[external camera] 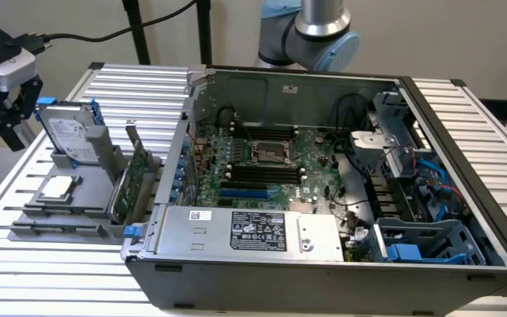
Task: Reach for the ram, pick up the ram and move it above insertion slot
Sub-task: 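Pick up the ram and move it above insertion slot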
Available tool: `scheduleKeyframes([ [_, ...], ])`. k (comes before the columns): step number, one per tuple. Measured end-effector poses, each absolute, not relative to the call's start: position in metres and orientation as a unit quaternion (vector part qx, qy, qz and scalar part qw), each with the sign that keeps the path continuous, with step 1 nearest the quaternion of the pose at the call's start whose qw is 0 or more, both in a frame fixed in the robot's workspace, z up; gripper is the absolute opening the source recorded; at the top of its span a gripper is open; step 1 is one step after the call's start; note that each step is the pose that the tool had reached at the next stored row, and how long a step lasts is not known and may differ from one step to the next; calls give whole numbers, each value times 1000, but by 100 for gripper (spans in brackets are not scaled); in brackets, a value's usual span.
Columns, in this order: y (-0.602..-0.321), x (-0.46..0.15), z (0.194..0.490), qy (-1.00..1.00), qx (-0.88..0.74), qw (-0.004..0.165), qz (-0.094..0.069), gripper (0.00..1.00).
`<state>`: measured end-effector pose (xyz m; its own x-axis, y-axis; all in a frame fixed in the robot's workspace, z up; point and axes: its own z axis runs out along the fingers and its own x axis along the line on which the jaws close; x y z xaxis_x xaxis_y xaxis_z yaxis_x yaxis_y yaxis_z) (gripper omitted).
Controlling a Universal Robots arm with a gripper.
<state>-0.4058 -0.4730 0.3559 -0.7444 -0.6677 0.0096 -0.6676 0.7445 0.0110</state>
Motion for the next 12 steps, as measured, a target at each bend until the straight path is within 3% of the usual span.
scheduleKeyframes([
  [12,-473,-406,355,-889,457,7,-3,11],
])
